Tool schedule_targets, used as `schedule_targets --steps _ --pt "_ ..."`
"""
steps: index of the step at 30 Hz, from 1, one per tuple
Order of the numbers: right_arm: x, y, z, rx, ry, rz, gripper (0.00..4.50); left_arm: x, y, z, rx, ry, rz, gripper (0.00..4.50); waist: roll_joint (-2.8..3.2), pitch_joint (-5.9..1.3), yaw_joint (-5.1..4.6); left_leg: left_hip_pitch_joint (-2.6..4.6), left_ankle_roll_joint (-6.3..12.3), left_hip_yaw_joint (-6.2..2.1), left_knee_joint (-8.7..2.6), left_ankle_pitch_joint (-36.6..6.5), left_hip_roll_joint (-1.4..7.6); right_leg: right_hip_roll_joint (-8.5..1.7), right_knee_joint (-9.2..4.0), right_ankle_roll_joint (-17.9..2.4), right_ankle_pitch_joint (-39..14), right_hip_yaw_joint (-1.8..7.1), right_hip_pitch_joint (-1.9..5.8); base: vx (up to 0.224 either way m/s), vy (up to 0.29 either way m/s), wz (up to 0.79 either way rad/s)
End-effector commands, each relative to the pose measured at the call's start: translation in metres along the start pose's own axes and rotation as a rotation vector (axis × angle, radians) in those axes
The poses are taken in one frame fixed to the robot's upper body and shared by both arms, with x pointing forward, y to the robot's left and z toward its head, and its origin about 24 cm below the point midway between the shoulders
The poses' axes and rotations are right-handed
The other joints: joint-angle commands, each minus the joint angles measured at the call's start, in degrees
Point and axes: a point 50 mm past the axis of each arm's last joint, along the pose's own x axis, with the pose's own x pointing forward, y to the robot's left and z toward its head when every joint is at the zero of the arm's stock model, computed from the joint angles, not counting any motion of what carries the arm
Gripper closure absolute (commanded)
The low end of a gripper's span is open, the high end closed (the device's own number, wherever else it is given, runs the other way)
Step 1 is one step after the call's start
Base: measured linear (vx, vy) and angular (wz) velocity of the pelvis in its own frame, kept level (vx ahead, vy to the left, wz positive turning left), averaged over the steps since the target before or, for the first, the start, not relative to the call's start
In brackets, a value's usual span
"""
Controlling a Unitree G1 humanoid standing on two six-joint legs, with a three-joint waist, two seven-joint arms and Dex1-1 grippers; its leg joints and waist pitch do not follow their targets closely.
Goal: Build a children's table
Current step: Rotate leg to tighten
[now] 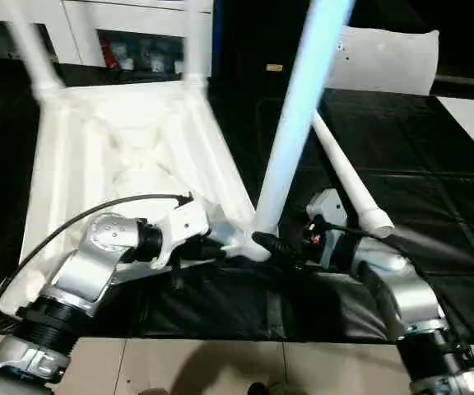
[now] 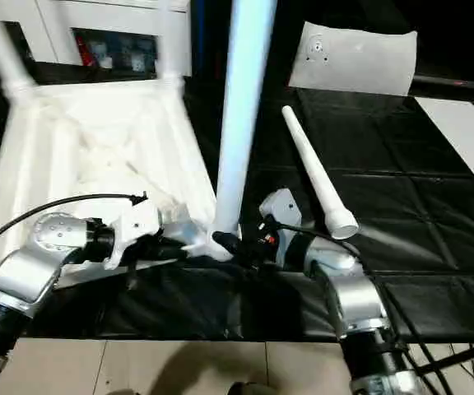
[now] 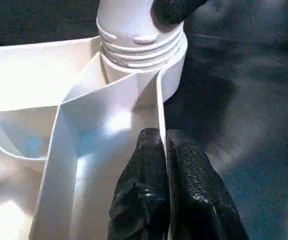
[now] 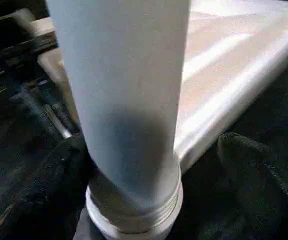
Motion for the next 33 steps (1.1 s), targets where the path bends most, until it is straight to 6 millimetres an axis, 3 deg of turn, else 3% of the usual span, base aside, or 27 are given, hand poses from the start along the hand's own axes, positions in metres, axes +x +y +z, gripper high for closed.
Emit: schedule_targets --steps 1,5,6,10,25,33 --pt "-0.006 -0.004 0.005 -0.021 0.002 0.063 0.08 0.013 -0.017 -0.013 -0.008 0.052 -0.187 4.5 0.72 -3.16 -0.06 -0.41 5.43 0.39 -2.98 -3.6 1.39 -4.07 -2.74 -13.6 -3.0 3.21 3.87 0.0 0.0 0.0" --pt "-0.012 0.0 0.007 -0.029 0.03 0.256 0.08 0.008 -0.016 -0.012 0.04 0.076 -0.276 4.5 0.52 -2.96 0.45 -0.32 5.14 0.46 -2.92 -5.8 1.4 -4.16 -3.05 -12.8 -6.5 3.32 3.75 0.0 0.0 0.0" --pt "-0.012 0.0 0.007 -0.029 0.03 0.256 0.35 0.008 -0.016 -0.012 0.04 0.076 -0.276 4.5 0.5 -3.02 0.67 -0.29 4.94 0.46 -2.9 -5.7 1.36 -4.22 -3.07 -12.5 -7.1 3.35 3.78 0.0 0.0 0.0" --pt "-0.011 0.0 0.008 -0.05 0.055 0.327 0.62 0.007 -0.015 -0.011 0.081 0.098 -0.339 4.5 0.34 -3.07 0.82 -0.46 4.26 0.39 -2.79 -4.9 1.28 -4.24 -2.93 -12.2 -7.5 3.3 3.79 0.0 0.0 0.0" --pt "-0.002 0.006 0.01 -0.044 0.066 0.464 2.05 0.006 -0.01 -0.01 0.118 0.119 -0.4 4.5 0.31 -3.17 1.35 -0.48 3.73 0.41 -2.64 -4.5 1.34 -4.14 -2.68 -12.1 -7.4 3.18 3.78 0.0 0.0 0.0" --pt "0.0 0.01 0.007 -0.032 0.068 0.494 2.5 0.004 -0.01 -0.012 0.117 0.126 -0.407 4.5 0.48 -3.19 1.91 -0.41 3.18 0.42 -2.66 -4.9 1.38 -4.2 -2.7 -11.7 -8.1 3.18 3.74 0.0 0.0 0.0"
